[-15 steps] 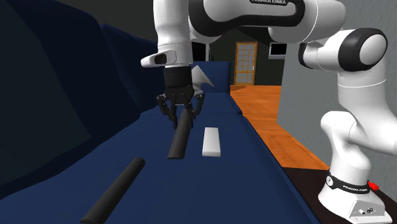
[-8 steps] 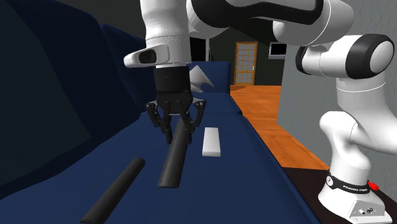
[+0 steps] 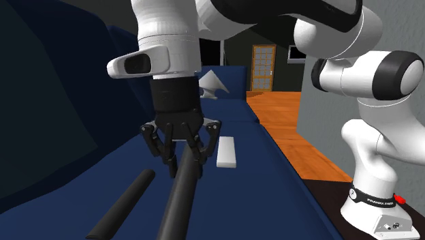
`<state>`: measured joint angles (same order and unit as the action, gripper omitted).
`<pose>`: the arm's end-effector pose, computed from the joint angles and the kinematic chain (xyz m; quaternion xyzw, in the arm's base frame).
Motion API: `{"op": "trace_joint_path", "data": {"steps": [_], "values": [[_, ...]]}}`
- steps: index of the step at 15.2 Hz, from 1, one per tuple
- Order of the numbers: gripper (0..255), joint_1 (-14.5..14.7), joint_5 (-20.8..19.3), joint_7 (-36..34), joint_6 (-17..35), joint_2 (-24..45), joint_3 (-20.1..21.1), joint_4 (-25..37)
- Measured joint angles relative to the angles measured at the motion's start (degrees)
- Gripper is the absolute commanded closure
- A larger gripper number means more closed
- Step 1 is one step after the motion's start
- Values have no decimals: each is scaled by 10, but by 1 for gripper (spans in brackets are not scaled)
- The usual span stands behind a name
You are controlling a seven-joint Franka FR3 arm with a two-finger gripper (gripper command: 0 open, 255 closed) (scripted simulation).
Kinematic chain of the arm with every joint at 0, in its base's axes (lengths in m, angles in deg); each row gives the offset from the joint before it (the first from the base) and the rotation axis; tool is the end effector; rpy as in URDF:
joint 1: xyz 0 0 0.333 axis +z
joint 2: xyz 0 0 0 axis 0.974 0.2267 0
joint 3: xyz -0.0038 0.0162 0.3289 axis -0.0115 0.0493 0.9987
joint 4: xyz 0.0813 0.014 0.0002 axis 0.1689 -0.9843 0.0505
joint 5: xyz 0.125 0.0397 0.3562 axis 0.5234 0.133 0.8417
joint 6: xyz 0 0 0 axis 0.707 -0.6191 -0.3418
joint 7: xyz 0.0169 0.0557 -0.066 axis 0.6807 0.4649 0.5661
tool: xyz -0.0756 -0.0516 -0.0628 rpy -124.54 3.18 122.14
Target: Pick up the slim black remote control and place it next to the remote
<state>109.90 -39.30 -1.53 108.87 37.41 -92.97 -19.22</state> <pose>0.6063 0.3474 0.5471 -0.7170 -0.6960 0.0292 0.0242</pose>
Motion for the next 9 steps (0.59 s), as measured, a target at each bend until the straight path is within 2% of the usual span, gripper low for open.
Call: {"op": "trace_joint_path", "data": {"steps": [9], "values": [[255,7,-3,2,85,-28,-1,-112]]}}
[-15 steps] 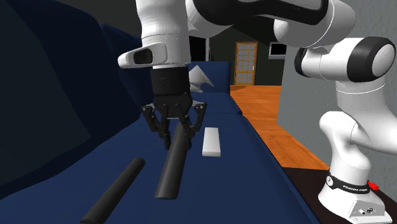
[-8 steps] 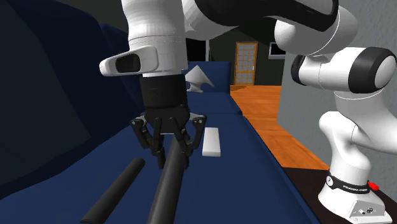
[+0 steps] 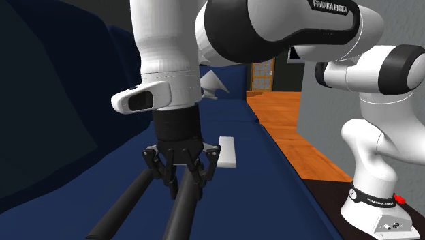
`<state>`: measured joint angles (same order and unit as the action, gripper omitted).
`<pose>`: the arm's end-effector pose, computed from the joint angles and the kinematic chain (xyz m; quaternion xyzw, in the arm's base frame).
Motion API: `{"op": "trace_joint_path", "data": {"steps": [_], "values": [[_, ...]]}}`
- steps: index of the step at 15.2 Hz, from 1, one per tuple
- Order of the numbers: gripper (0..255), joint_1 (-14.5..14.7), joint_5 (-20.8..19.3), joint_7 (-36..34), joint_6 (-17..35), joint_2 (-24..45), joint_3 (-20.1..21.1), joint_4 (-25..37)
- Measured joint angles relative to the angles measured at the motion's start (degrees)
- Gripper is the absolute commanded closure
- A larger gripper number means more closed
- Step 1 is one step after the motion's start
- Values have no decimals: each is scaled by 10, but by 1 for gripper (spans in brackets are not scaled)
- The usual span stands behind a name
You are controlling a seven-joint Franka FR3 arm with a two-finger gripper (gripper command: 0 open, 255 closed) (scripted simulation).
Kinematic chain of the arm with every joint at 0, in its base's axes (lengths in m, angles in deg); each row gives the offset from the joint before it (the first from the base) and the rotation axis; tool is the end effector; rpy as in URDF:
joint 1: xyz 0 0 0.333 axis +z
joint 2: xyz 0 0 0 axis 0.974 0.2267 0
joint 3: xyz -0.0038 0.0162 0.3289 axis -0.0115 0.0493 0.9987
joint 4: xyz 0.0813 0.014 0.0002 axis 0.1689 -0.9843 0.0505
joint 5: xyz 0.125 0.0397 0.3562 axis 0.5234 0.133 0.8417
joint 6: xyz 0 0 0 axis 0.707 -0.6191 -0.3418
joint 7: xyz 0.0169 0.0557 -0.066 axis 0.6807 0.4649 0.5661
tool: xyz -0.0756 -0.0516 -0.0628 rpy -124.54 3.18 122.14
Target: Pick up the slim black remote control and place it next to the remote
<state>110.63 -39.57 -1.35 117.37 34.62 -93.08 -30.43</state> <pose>0.6063 0.3483 0.5049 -0.7178 -0.6953 0.0286 0.0235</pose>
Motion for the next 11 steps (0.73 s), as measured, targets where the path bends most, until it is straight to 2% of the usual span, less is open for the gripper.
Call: {"op": "trace_joint_path", "data": {"steps": [4,9,10,11], "values": [[255,1,0,2,30,-5,0,-36],[255,2,0,2,35,-6,0,-40],[0,2,0,2,35,-6,0,-40],[0,2,0,2,35,-5,0,-40]]}}
